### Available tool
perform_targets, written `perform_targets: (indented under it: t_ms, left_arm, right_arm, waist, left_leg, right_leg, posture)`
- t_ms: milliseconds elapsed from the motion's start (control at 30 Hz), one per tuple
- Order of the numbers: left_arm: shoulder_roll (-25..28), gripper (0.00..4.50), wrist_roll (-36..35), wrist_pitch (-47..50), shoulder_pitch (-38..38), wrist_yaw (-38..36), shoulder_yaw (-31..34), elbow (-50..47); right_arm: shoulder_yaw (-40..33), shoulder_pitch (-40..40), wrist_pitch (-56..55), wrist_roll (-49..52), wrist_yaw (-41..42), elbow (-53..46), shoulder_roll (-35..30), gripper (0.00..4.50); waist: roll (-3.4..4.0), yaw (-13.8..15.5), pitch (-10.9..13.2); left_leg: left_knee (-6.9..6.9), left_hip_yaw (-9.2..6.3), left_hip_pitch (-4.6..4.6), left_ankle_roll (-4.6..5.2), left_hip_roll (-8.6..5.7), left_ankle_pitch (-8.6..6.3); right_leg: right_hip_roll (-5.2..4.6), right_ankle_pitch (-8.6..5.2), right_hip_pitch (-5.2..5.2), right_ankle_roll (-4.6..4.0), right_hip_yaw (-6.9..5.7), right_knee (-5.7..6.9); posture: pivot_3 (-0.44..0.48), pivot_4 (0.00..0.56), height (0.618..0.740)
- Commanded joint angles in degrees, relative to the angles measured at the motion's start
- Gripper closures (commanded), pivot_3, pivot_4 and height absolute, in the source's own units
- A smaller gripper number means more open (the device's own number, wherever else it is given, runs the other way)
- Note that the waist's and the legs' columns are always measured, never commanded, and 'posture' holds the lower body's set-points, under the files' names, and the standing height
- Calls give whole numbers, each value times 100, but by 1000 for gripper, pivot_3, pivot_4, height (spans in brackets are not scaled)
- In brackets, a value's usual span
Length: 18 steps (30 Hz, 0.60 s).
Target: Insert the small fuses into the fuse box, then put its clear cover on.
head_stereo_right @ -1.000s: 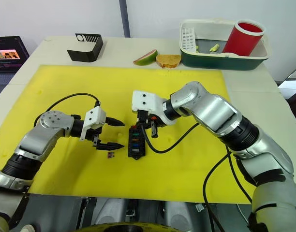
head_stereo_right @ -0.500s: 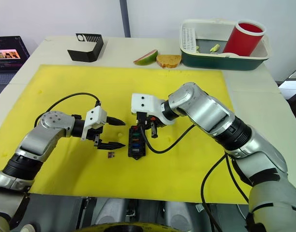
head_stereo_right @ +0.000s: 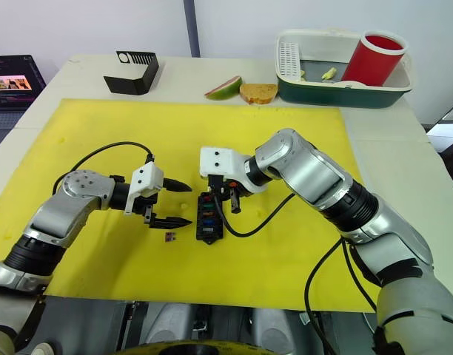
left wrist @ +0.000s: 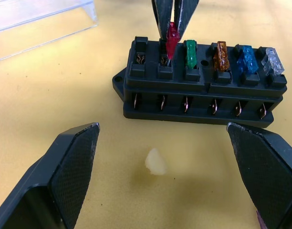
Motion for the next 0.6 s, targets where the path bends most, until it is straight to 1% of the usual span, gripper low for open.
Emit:
perform_targets:
  t_ms: [33,433,600]
  left_arm:
    - [-29,10,-21,-14,0,45,161,-183]
    - [-17,10,-25,-15,91,84,144,-277]
    - [-17,10,-16,-3,116,79,136,-324]
  right_arm:
    - [0,-31,-38,-72,93,-93,45,4500]
    - [125,9,-225,-384,138,26,130,4500]
    - [145,-9,-114,-486,113,110,200,4500]
  waist:
    - [0,0,0]
    - [0,-3,0]
    - [0,-11,-1]
  left_leg:
    - [0,0,0,0,0,0]
    - [1,1,1,0,0,0]
    - [2,1,4,-1,0,1]
  right_leg:
    - [0,0,0,0,0,0]
    - [2,0,0,0,-1,2]
    - [2,0,2,0,-1,5]
  posture:
    - [0,150,740]
    - [0,150,740]
    - [0,150,740]
